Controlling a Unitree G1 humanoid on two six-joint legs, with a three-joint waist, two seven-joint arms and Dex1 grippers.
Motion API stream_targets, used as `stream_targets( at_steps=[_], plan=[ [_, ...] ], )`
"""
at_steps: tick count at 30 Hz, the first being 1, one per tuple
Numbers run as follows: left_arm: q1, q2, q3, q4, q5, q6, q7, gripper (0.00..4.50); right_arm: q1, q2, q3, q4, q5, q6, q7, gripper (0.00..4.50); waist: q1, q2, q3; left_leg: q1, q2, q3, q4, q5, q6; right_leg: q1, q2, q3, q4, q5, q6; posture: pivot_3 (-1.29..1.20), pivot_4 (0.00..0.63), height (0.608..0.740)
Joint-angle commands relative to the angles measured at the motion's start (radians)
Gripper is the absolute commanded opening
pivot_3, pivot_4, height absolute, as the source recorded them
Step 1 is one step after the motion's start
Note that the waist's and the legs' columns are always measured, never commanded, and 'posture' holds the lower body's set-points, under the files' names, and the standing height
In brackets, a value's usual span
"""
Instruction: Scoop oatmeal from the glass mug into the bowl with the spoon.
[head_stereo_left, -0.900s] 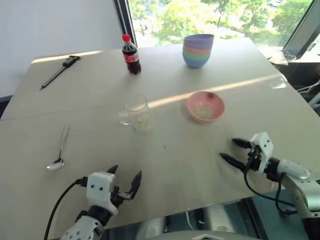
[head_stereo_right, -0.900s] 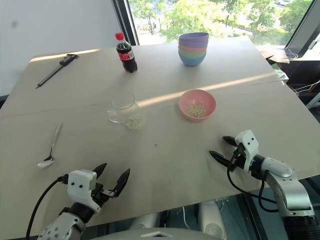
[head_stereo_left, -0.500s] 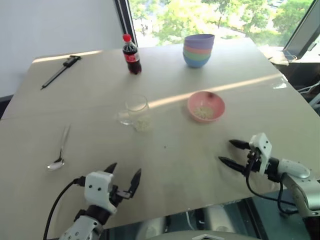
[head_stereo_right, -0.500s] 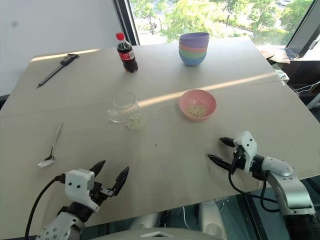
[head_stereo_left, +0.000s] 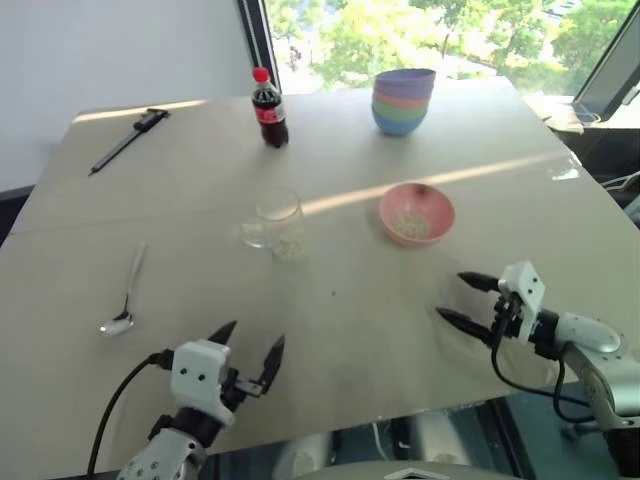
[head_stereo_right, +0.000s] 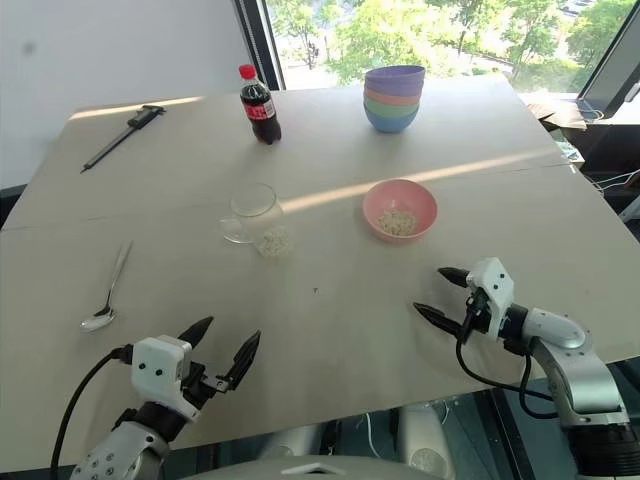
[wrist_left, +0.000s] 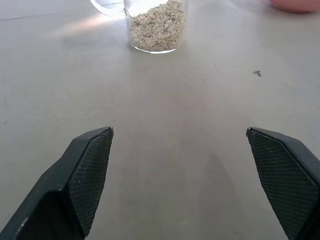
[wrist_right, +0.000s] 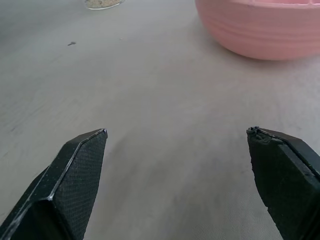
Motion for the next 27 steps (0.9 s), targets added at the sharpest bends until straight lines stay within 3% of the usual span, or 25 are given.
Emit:
stream_targets(
  at_steps=[1, 8, 13, 16, 21, 27],
  plan=[
    [0.001, 0.004, 0.018, -0.003, 0.003, -0.025, 0.007, 4.45, 0.007, 0.005, -0.005, -0.007, -0.011, -0.061, -0.001, 4.50, 0.000, 0.000, 0.000, 0.000, 0.000, 0.000, 0.000, 0.000, 0.000, 0.000, 0.000, 0.000, 0.000, 0.000, 0.000, 0.00, 0.150, 0.740],
    [-0.104, 0.034, 0.206, 0.083, -0.056, 0.020, 0.052, 4.45, 0.009, -0.002, 0.030, -0.131, 0.131, 0.041, 0.085, 4.50, 0.000, 0.001, 0.001, 0.001, 0.000, 0.000, 0.000, 0.000, 0.000, 0.000, 0.001, 0.000, 0.001, 0.001, -0.001, 0.00, 0.150, 0.740],
    [-0.281, 0.205, 0.458, 0.234, -0.183, 0.155, 0.033, 4.45, -0.056, -0.043, 0.047, -0.290, 0.314, 0.229, 0.103, 4.50, 0.000, 0.001, 0.001, 0.001, 0.000, -0.003, 0.002, 0.001, -0.001, 0.000, 0.002, -0.002, 0.004, 0.001, -0.002, 0.00, 0.150, 0.740],
    [-0.355, 0.318, 0.544, 0.367, -0.193, 0.235, 0.022, 4.45, -0.118, -0.054, 0.060, -0.356, 0.363, 0.267, 0.101, 4.50, -0.001, 0.000, 0.001, 0.002, 0.000, -0.003, 0.003, 0.001, -0.002, 0.000, 0.004, -0.002, 0.008, 0.001, 0.001, 0.00, 0.150, 0.740],
    [-0.378, 0.436, 0.548, 0.541, -0.176, 0.331, -0.057, 4.45, -0.229, -0.051, 0.064, -0.381, 0.439, 0.350, 0.062, 4.50, -0.007, 0.000, 0.002, 0.002, -0.001, -0.001, 0.003, 0.003, -0.005, -0.001, 0.004, 0.000, 0.009, 0.003, 0.001, 0.00, 0.150, 0.740],
    [-0.458, 0.463, 0.473, 0.765, -0.148, 0.339, -0.129, 4.45, -0.290, -0.032, 0.095, -0.360, 0.411, 0.343, 0.056, 4.50, 0.004, 0.001, 0.001, -0.001, -0.004, -0.002, 0.003, 0.004, -0.008, -0.006, -0.002, -0.001, 0.013, 0.003, 0.000, 0.00, 0.150, 0.740]
  ],
)
